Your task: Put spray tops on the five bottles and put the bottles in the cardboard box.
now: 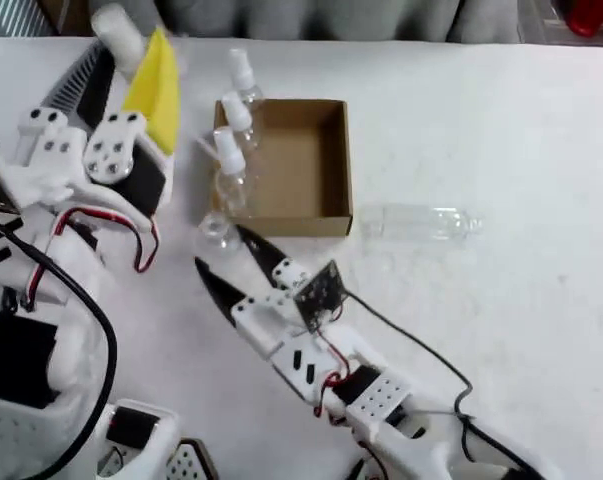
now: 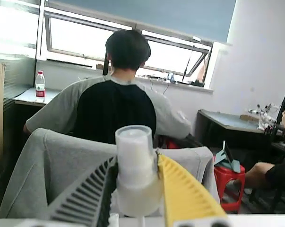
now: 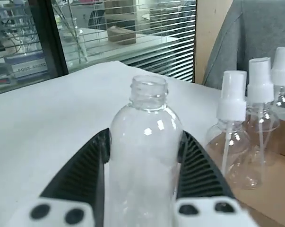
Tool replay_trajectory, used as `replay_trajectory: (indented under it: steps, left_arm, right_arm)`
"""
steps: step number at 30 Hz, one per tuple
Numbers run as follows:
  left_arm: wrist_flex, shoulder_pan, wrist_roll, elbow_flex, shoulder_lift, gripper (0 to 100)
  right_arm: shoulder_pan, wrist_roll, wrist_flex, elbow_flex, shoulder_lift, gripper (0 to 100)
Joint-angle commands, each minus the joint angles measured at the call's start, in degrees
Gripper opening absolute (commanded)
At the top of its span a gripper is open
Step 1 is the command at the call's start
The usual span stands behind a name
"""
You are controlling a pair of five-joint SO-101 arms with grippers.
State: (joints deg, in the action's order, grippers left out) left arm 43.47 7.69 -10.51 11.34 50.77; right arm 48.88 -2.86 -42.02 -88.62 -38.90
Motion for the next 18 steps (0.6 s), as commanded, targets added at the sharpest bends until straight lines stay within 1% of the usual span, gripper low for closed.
replay_trajectory:
  steps: [1,3,5,9,12,14,16,18]
  left_arm:
    - [5.45,0.66,8.18,-3.34,-0.84,2]
    - [8.97,0.75,12.84,-3.34,-0.84,2]
    - [11.96,0.75,14.33,-3.34,-0.66,2]
    - [15.03,0.75,13.27,-3.25,-0.75,2]
    - [14.95,0.75,12.57,-3.16,-1.01,2]
    - [14.77,1.19,12.66,-3.16,-1.1,2]
    - [15.03,3.03,12.66,-3.25,-1.1,2]
    - [15.47,4.18,12.66,-3.25,-1.1,2]
  right_arm:
    - [0.13,0.0,-4.62,-0.18,3.38,1.5]
    - [-0.04,0.0,-4.62,-0.53,4.97,1.5]
    - [-0.04,0.0,-4.62,-0.7,5.49,1.5]
    - [0.66,0.0,-4.62,-0.79,6.02,1.5]
    - [1.1,0.44,-4.62,-1.85,5.58,1.5]
    - [1.27,3.87,-4.62,-2.81,5.58,1.5]
    - [1.8,7.21,-4.62,-3.78,5.58,1.5]
    - [1.8,8.0,-5.85,-4.22,5.49,1.5]
